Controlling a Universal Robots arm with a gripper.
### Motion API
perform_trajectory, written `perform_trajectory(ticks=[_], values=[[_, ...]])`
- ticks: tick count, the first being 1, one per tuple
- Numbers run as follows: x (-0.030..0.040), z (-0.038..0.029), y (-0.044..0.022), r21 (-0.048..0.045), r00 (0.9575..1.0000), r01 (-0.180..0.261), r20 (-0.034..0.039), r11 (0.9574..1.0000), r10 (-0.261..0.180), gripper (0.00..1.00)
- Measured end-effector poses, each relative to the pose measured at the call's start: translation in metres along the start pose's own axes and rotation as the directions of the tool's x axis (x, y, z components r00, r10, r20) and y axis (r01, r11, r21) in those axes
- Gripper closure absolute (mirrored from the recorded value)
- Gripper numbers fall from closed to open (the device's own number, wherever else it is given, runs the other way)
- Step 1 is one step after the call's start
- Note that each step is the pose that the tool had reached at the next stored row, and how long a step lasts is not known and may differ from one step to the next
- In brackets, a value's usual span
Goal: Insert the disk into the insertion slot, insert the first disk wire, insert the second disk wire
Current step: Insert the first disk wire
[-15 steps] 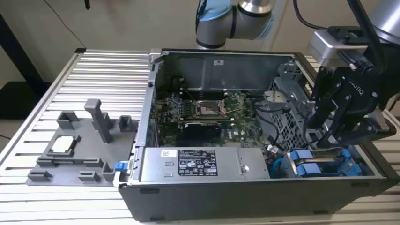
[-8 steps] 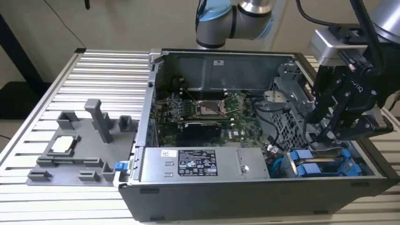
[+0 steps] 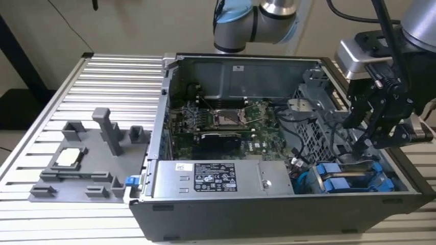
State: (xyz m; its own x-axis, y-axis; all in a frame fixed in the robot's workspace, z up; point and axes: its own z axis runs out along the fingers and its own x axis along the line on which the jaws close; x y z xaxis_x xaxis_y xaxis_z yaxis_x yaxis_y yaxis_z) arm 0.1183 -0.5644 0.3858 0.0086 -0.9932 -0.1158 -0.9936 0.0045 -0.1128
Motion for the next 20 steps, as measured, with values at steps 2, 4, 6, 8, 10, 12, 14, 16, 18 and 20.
perform_trajectory(ticks=[2,4,6,8,10,12,14,16,18,20], values=[[0.0001,0.0001,-0.0009,0.0146,1.0,0.005,0.0054,0.9999,-0.005,0.53],[0.0002,0.0007,-0.0057,0.0109,0.9999,0.008,0.0061,0.9999,-0.008,0.53],[0.0003,0.0013,-0.0108,0.0058,0.9999,0.01,0.0064,0.9999,-0.01,0.53],[0.0003,0.0019,-0.0163,0.001,0.9999,0.013,0.0067,0.9999,-0.013,0.53],[0.0004,0.0025,-0.0212,-0.0044,0.9999,0.016,0.0072,0.9999,-0.016,0.53],[0.0004,0.0029,-0.0254,-0.011,0.9998,0.019,0.0077,0.9998,-0.019,0.53],[0.0005,0.0034,-0.0297,-0.0173,0.9997,0.022,0.0083,0.9996,-0.022,0.53],[0.0005,0.004,-0.035,-0.0218,0.9997,0.025,0.0087,0.9995,-0.025,0.53],[0.0006,0.0047,-0.0409,-0.0245,0.9996,0.027,0.0091,0.9993,-0.027,0.53],[0.0006,0.0051,-0.0446,-0.0272,0.9995,0.029,0.0094,0.9992,-0.029,0.53]])
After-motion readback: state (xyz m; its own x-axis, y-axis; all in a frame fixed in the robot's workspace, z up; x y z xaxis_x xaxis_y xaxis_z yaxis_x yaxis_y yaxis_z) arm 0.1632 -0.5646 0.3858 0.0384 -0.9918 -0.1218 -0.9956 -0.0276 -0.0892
